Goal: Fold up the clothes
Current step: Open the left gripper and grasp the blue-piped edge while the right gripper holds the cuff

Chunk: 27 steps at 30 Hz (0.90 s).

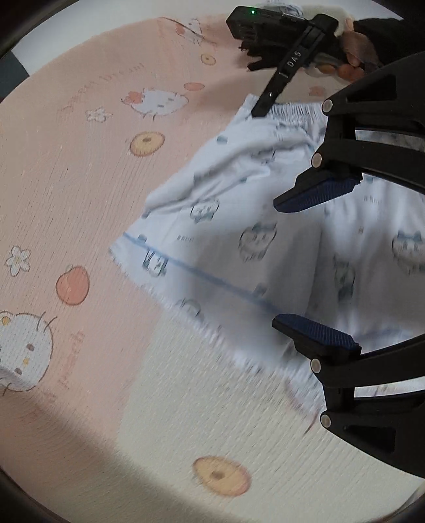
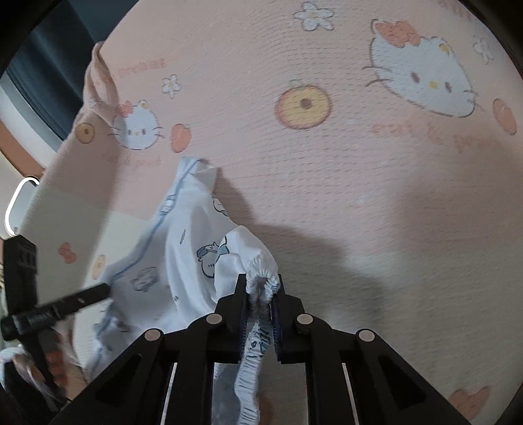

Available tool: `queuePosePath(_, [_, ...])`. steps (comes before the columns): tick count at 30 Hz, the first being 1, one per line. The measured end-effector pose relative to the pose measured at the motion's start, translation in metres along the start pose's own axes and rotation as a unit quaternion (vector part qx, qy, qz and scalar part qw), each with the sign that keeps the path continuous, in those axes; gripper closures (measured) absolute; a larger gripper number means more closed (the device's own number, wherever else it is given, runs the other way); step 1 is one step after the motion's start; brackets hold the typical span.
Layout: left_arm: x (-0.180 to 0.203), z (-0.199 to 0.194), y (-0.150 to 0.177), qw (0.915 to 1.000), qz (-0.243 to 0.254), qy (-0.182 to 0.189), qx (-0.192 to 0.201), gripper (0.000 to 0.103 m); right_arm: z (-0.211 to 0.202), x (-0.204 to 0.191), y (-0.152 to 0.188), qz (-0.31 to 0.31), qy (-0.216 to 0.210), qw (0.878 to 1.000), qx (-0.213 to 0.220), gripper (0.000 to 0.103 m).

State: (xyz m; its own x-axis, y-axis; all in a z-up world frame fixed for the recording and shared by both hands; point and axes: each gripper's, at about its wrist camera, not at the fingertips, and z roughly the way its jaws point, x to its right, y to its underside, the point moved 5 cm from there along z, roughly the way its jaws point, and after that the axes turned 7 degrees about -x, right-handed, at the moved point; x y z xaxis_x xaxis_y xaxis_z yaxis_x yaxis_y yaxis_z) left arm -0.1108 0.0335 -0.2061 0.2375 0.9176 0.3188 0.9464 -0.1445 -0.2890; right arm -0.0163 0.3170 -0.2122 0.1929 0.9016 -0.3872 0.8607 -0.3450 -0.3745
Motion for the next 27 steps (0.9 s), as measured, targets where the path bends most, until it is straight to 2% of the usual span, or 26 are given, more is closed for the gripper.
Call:
queuePosePath(4, [-0.017,0.008,-0.007,0.9998,-0.016,-0.012,-0.009,0.041,-0.001,0.015,-0.005,0.007,0.024,1.000,0.005,0.092])
queuePosePath(9, [-0.025,0.013,-0.008,0.9992,-0.040,0.009,-0.004,0.041,-0.003,0.032,-0.006,0.019,0.044,0.999,0.007,0.092])
queuePosePath(12, [-0.023,0.013,-0.011,0.9995,-0.031,-0.010,0.001,0.041,-0.006,0.039,-0.008,0.023,0.059,0.998,0.012,0.092])
queuePosePath(16, [-0.026,0.010,-0.013,0.9977,-0.010,-0.067,0.010,0.041,-0.011,0.049,-0.009,0.027,0.087,0.996,0.018,0.092])
queuePosePath(18, [-0.032,0.014,-0.015,0.9971,-0.012,-0.074,0.006,0.041,-0.013,0.056,-0.008,0.038,0.092,0.995,0.019,0.092])
queuePosePath(25, [-0.048,0.021,-0.014,0.9975,-0.066,-0.025,0.002,0.041,-0.015,0.077,-0.009,0.068,0.100,0.992,0.021,0.092])
queuePosePath(27, [-0.048,0.021,-0.014,0.9975,-0.066,-0.023,0.005,0.041,-0.016,0.081,-0.009,0.077,0.099,0.992,0.021,0.093])
